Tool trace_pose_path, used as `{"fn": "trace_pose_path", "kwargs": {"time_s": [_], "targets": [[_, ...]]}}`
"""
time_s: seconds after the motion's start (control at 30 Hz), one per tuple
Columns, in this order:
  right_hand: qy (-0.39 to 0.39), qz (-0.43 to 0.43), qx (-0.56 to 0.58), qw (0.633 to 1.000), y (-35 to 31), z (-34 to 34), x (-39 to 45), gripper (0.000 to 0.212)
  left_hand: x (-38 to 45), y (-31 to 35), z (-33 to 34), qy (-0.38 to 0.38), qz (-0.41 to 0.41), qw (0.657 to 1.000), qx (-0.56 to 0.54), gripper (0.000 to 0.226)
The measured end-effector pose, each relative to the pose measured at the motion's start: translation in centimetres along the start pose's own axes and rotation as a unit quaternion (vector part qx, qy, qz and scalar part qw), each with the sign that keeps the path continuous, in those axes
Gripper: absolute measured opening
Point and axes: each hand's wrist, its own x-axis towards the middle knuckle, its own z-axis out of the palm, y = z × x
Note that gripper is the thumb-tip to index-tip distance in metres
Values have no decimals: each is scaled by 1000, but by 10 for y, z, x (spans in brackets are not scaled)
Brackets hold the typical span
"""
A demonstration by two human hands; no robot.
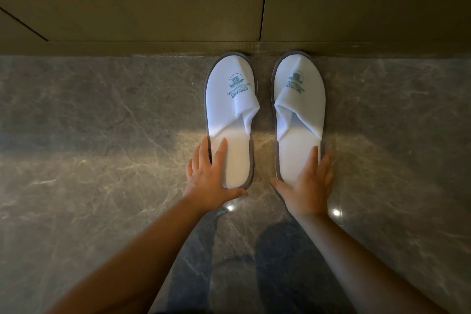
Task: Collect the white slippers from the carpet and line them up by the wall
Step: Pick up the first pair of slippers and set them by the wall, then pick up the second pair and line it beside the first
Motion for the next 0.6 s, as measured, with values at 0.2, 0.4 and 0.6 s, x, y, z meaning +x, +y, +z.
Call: {"fn": "trace_pose_path", "kwargs": {"time_s": [0.2, 0.4, 0.6], "targets": [[23, -93, 37, 995, -23, -49, -15, 70, -15, 7, -39, -10, -44, 998, -36, 77], [-42, -155, 108, 981, -106, -159, -82, 32, -108, 41, -165, 10, -73, 985, -155, 38], [-120, -239, 129, 955, -231, -292, -200, 20, -249, 78, -341, 26, -127, 958, -255, 34]]}}
